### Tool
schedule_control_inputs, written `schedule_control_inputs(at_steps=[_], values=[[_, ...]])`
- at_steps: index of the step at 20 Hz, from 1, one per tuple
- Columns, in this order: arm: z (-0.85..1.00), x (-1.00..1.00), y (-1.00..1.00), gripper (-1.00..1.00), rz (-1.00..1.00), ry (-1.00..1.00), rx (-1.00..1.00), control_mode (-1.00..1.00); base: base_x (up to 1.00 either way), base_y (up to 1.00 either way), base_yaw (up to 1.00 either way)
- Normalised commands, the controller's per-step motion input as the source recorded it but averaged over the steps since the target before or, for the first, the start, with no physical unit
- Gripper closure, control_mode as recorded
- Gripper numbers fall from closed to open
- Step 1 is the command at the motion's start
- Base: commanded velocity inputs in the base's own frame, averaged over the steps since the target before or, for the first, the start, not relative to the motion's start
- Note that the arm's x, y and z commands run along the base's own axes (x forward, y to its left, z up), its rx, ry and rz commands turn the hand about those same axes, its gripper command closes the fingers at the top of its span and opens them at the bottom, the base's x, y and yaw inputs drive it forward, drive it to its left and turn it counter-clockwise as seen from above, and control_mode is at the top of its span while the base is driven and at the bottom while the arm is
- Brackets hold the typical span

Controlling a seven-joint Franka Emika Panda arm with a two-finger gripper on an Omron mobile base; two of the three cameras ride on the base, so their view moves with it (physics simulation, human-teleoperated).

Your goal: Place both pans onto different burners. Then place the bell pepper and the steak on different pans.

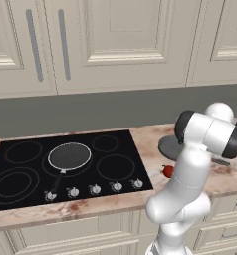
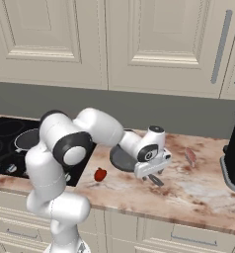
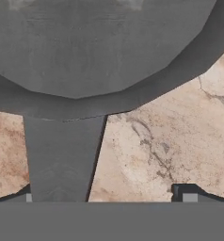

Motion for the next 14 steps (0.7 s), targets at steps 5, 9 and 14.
schedule_control_inputs(at_steps=[5,9,14], values=[[-0.02,0.0,0.0,1.0,0.03,0.14,0.0,-1.0,0.0,0.0,0.0],[-0.01,0.0,0.0,1.0,0.0,0.0,0.0,-1.0,0.0,0.0,0.0],[0.0,-0.3,-0.01,1.0,0.02,-0.11,0.0,-1.0,0.0,0.0,0.0]])
